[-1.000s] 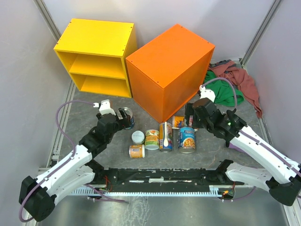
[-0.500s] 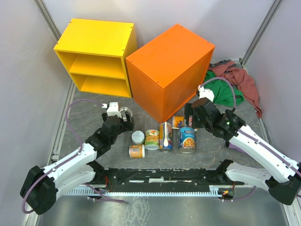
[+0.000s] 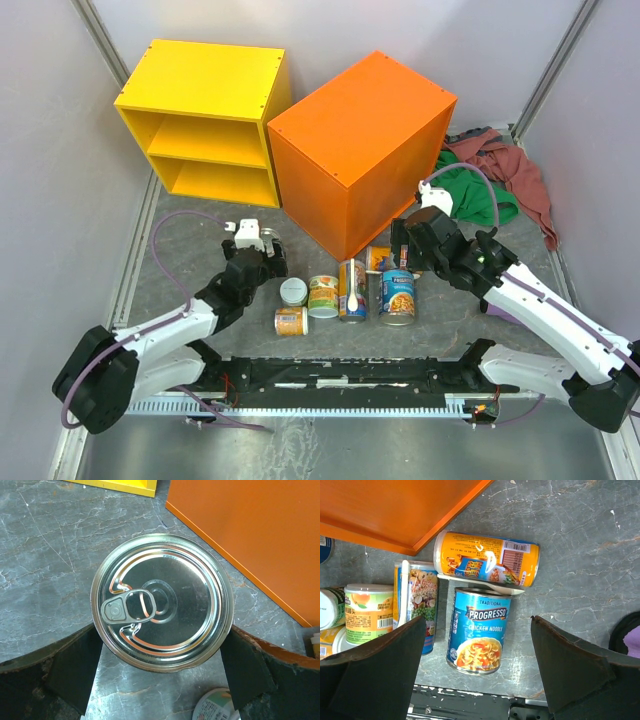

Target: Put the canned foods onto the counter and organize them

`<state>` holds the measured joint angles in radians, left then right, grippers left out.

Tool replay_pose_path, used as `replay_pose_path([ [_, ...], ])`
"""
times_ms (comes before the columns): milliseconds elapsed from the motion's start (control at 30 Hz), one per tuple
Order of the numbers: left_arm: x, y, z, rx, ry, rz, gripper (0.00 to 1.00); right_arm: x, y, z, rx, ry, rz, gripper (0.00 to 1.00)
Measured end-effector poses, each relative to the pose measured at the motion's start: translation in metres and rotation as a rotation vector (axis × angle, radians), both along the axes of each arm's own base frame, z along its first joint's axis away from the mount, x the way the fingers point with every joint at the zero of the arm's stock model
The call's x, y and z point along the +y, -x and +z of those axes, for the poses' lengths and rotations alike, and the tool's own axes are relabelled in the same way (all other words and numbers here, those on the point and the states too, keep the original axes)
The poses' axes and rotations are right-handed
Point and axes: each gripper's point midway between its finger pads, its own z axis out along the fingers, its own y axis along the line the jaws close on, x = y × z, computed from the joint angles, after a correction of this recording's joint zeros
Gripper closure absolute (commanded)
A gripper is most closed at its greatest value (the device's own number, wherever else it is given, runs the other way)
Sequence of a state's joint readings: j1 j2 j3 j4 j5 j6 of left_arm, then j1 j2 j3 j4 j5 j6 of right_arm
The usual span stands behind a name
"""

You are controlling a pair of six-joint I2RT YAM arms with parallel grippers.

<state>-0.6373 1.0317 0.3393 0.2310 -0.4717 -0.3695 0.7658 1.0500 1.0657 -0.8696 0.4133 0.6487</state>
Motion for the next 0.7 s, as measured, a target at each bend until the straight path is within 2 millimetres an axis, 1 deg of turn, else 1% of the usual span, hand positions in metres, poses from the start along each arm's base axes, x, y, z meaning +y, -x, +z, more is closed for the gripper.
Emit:
replay_pose_path([
  [233,0.001,-0.007,-0.003,-0.055,-0.016,0.010,0.00,-0.002,-0.002,0.000,-0.008,0.010,-0.010,0.07],
  [500,0.002,-0.016,0.002,-0.125,-0.045,0.019,0.00,0.003,-0.007,0.004,-0.030,-0.009,-0.011,0.07],
  [700,0.003,-0.021,0.005,-0.163,-0.064,0.019,0.01,0.005,-0.010,0.002,-0.030,-0.006,-0.009,0.07],
])
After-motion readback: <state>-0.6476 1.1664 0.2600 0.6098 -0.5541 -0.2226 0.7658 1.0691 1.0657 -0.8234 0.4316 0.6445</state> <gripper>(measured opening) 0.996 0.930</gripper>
